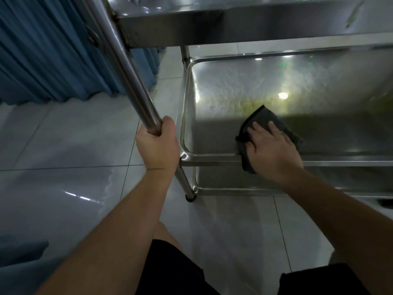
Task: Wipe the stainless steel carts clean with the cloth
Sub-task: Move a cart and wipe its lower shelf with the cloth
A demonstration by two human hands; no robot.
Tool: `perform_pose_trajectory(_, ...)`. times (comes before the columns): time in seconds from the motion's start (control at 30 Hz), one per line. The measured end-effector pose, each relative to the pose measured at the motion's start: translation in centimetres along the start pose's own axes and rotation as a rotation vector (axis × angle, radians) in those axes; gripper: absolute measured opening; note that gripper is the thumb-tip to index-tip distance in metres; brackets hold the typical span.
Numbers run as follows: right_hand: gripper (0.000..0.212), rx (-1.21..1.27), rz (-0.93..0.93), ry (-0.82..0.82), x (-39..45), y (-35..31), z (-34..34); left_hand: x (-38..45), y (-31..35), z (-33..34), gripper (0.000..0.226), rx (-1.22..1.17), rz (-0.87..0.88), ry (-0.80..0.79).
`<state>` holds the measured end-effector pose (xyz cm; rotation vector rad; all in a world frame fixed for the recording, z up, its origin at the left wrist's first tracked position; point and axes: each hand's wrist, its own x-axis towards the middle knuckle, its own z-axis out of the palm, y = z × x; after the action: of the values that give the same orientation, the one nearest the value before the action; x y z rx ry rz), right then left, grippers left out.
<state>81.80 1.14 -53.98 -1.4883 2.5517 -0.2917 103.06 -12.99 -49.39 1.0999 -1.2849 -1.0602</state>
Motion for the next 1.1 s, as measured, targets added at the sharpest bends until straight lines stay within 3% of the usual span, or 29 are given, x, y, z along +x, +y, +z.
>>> perform_pose_trajectory(0.13, 0.053, 0.010, -0.439, -0.146, 2.6, -7.0, 0.9, -0.1, -0.3, 0.2, 0.026, -0.022, 0.010, 0.036)
perform_pose_trajectory(0.23, 0.055, 0.054, -0.564, -0.224, 6.3, -11.9, 1.7, 0.2, -0.7, 0.1, 0.026, -0.032, 0.020, 0.031)
perform_pose_trajectory(0.37, 0.058, -0.049, -0.524, -0.181, 13.7, -12.7, 1.8, 0.3, -0.8, 0.3, 0.029, -0.062, 0.033, 0.051)
perform_pose_trajectory(0.6, 0.062, -0.064, -0.237, -0.148, 23.4, -9.5, 0.8, 0.1, -0.5, 0.4, 0.034, -0.061, 0.065, 0.057)
perform_pose_trajectory(0.7, 0.059, -0.022, -0.261, -0.113, 20.7, -10.7, 0.7, -0.3, -0.4, 0.6, 0.034, -0.070, 0.064, 0.083)
perform_pose_trajectory(0.9, 0.058, 0.033, -0.623, -0.224, 6.5, -11.0, 0.9, -0.5, -0.9, 0.3, 0.035, -0.032, 0.043, 0.106)
perform_pose_trajectory(1.0, 0.057, 0.063, -0.619, -0.249, 2.3, -9.2, 0.9, -0.6, -0.8, 0.5, 0.032, -0.003, 0.036, 0.128)
perform_pose_trajectory(1.1, 0.056, 0.048, -0.479, -0.181, 1.0, -7.1, 0.4, -0.7, -0.1, 0.5, 0.024, -0.008, 0.046, 0.115)
